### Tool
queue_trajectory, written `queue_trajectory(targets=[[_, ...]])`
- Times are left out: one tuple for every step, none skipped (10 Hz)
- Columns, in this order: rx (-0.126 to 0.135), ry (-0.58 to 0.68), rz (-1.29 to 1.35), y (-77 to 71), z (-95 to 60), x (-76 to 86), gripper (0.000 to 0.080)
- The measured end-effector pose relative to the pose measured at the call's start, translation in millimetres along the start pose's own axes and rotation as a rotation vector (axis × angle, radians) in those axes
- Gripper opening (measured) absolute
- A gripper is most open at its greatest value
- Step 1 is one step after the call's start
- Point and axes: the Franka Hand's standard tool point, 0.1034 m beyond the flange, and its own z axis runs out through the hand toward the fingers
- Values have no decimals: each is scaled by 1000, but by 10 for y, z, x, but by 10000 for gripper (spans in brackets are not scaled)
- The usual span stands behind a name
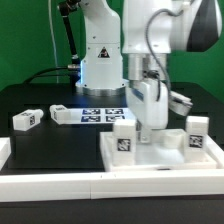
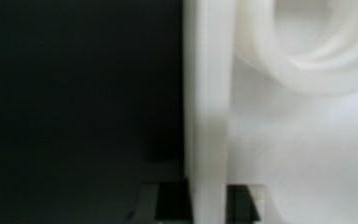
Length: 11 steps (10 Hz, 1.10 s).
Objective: Assemble square table
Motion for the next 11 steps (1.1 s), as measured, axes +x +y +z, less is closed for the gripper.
queue_trajectory(targets=[[5, 9, -44, 43, 8, 147, 51], [5, 17, -116, 103, 9, 274, 51], [3, 23, -204, 141, 10, 326, 51], [1, 23, -262, 154, 9, 328, 51], [-3, 24, -338, 170, 8, 338, 51], [-5, 24, -432, 175, 7, 342, 51], [-5, 25, -489, 173, 6, 362, 51], [-8, 26, -626, 180, 5, 515, 51], [-7, 18, -720, 162, 3, 675, 51], [-5, 19, -760, 151, 5, 717, 51], [-10, 18, -839, 154, 10, 710, 51]])
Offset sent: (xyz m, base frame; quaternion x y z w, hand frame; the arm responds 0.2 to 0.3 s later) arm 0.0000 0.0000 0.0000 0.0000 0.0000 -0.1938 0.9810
